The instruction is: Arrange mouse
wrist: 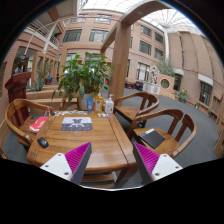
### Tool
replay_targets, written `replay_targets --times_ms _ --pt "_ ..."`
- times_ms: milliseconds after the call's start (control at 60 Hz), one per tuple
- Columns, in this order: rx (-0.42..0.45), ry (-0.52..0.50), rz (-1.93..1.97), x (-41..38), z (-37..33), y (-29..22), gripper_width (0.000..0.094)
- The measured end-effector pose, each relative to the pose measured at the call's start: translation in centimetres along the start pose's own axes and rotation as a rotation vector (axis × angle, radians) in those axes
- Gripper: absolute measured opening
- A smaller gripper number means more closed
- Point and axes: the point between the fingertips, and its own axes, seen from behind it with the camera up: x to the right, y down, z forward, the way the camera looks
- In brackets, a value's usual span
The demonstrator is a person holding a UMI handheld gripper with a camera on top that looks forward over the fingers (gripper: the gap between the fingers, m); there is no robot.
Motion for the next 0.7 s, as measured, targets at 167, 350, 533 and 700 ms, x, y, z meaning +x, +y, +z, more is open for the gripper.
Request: replay_targets --times_ms 167,350,533,700 --pt "-0.048 0.011 -0.019 0.0 1.5 2.9 0.0849" --pt "-0.102 -0.076 -0.022 -5.0 3.4 8.7 0.085" --pt "-0.158 -0.206 -0.037 -13.4 4.0 13.4 0.0851" --pt "-0.179 -0.363 -0.067 -24.2 5.9 15.2 0.0861"
